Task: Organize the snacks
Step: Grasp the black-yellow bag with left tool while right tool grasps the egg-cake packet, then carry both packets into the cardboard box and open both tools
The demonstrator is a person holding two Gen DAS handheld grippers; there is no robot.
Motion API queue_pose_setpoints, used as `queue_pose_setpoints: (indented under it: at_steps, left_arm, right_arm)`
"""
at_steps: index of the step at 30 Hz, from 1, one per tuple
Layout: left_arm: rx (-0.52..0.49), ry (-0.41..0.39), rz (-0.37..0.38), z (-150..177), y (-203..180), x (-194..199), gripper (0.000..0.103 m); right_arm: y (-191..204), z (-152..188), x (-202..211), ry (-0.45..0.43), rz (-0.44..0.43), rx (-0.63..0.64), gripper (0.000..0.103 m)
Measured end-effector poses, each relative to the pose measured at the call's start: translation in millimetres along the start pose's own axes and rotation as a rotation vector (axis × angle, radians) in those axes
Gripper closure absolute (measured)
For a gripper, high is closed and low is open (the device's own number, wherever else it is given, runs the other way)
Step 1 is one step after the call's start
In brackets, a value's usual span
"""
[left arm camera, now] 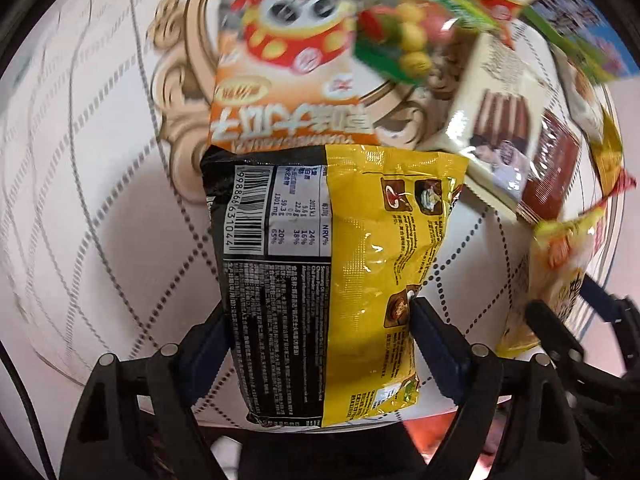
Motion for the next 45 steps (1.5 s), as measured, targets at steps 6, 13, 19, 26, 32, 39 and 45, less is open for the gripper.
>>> queue_pose_setpoints:
  at_steps: [6, 13, 19, 26, 32, 39, 45]
  left_arm:
    - [-0.037, 0.016, 0.028, 2, 9, -1, 0.015]
    - [-0.066, 0.024, 0.030, -16, 5, -9, 0.013]
    - [-0.089, 0.012, 0.009, -14, 2, -11, 0.013]
    - [-0.115, -0.037, -0.053, -3, -19, -19, 0.018]
    - [-0.129, -0.065, -0.045, 16, -27, -6, 0.019]
    - [-0.134, -0.115, -0.030, 24, -45, 24, 0.019]
    - [-0.144, -0.228, 0.023, -12, -85, 90, 0.019]
  right_arm:
    - [-18, 3, -19, 0.173, -0.117, -0.269, 0.039]
    - [-31, 6, -23, 0.232, -0.210, -0.408, 0.031]
    - [-15, 27, -15, 0.181, -0.170, -0.421, 0.026]
    - [3, 37, -32, 0.132, -0.067, -0.430, 0.042]
    - [18, 46, -16, 0.081, -0.061, -0.387, 0.057]
    - [-7, 54, 35, 0.050, -0.151, -0.377, 0.059]
    - [-34, 18, 108, -0.010, -0.275, -0.329, 0.059]
Point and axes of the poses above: each gripper's, at about its wrist camera, not at the fingertips, and x roughly against the way its jaws point, y to its left, z to its underside, the point moved 6 cm from there along -x, roughly the way its jaws point, and after that the axes turned 7 degrees about -x, right-handed, at the moved point
